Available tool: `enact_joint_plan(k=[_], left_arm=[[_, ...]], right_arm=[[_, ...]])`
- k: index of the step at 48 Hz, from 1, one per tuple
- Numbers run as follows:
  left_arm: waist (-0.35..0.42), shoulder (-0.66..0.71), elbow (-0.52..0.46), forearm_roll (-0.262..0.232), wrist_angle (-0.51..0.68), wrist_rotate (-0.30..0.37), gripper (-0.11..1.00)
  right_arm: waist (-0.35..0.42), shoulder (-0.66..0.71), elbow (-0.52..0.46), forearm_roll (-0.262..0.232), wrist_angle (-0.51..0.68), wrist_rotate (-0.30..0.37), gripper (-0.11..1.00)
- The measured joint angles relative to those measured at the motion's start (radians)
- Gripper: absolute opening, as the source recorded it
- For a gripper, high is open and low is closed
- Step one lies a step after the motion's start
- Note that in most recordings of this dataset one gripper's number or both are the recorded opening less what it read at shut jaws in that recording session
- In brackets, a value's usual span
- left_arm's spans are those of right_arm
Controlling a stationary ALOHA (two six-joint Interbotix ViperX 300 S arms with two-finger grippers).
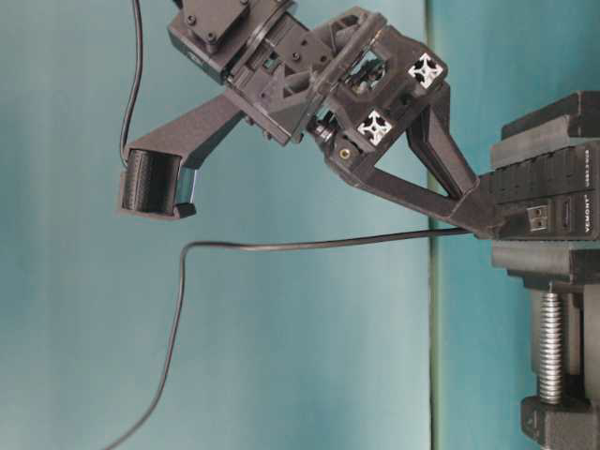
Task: Insert the USB into the second port from the front of the fixed hub.
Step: 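Push the USB plug into the second port with the right gripper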
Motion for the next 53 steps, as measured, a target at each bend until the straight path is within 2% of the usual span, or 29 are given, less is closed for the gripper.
enact_joint_plan(k=[17,53], left_arm=[[0.002,0.000,-0.002,0.000,0.000,0.000,0.00],[0.000,0.000,0.000,0.000,-0.002,0.000,0.00]], right_arm=[[0.003,-0.003,0.014,0.006,0.018,0.038,0.07],[0.008,0.003,0.025,0.006,0.017,0.043,0.07]])
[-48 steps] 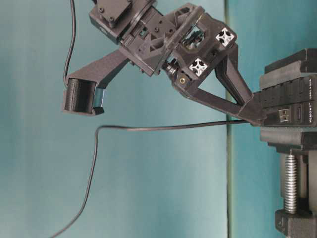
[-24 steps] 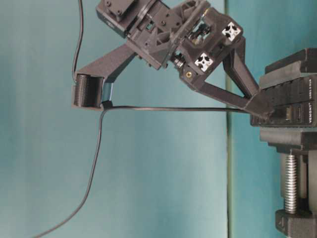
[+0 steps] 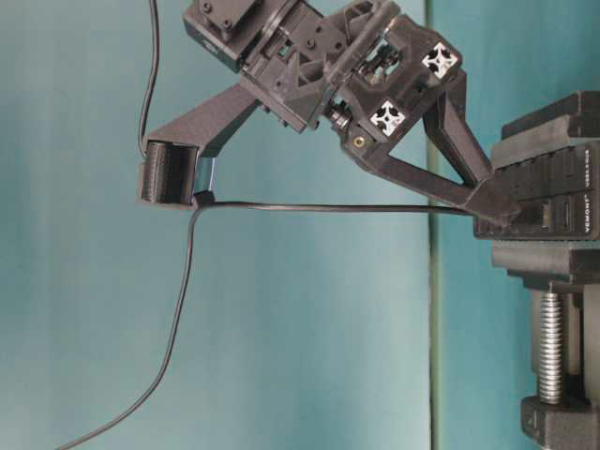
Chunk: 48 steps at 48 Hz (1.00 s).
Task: Insert the USB into the second port from the front of the fixed hub.
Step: 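Push the USB plug into the second port with the right gripper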
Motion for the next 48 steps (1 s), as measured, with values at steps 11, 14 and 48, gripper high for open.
enact_joint_plan(k=[11,14,48], left_arm=[[0.000,0.000,0.000,0.000,0.000,0.000,0.00],[0.000,0.000,0.002,0.000,0.000,0.002,0.00],[0.000,0.000,0.006,0.000,0.000,0.000,0.00]], right_arm=[[0.000,0.009,-0.006,0.000,0.003,0.000,0.07],[0.000,0.012,-0.008,0.000,0.008,0.002,0.07],[0.000,0.021,-0.014,0.000,0.040,0.002,0.07]])
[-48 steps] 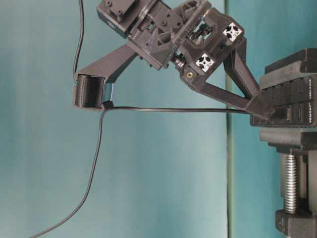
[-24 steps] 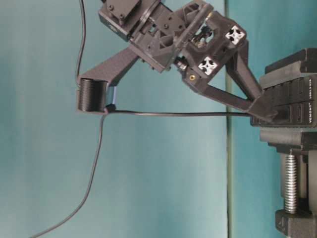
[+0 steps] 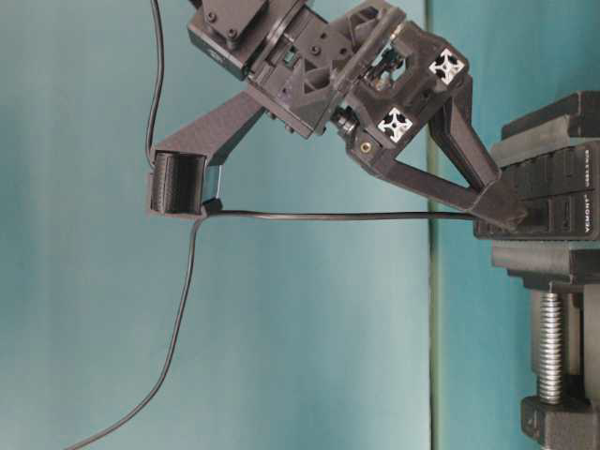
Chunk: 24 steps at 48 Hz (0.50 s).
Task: Insert the USB into the second port from the front of the fixed hub.
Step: 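Push the USB plug into the second port with the right gripper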
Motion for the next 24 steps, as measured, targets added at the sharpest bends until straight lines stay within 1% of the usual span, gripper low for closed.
enact_joint_plan(k=[24], left_arm=[[0.000,0.000,-0.002,-0.002,0.000,0.000,0.00]], right_arm=[[0.000,-0.003,-0.008,0.000,0.006,0.000,0.07]])
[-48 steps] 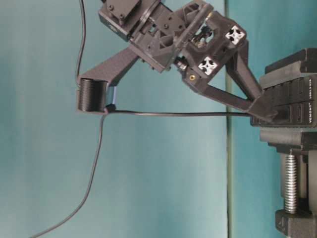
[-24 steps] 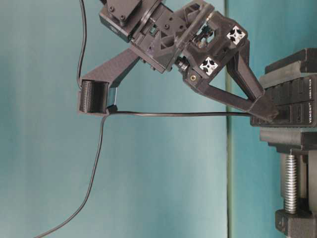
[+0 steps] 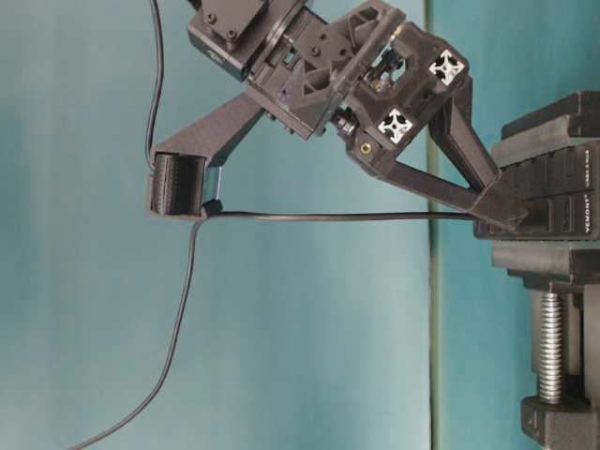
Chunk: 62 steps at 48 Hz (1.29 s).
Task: Insert the USB into the second port from the front of the fixed hub.
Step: 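Push the USB plug into the second port with the right gripper, then open the right gripper to release the inserted cable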
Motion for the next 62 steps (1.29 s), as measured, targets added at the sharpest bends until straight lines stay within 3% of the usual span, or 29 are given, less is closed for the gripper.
enact_joint_plan(k=[8,16,22,31,34,62], left_arm=[[0.000,0.000,0.000,0.002,0.000,0.000,0.00],[0.000,0.000,0.000,0.002,0.000,0.002,0.00],[0.000,0.000,0.002,0.002,0.000,0.000,0.00],[0.000,0.000,0.000,0.002,0.000,0.000,0.00],[0.000,0.000,0.002,0.002,0.000,0.000,0.00],[0.000,-0.002,0.000,0.002,0.000,0.000,0.00]], right_arm=[[0.000,-0.002,-0.006,0.000,0.006,0.000,0.06],[0.000,0.000,-0.008,0.000,0.005,0.000,0.16],[0.002,0.000,-0.008,0.000,0.006,0.002,0.34],[0.009,0.008,-0.014,0.000,0.015,0.003,0.75],[0.009,0.009,-0.015,0.002,0.015,0.003,0.81],[0.008,0.008,-0.032,-0.002,0.051,0.003,0.81]])
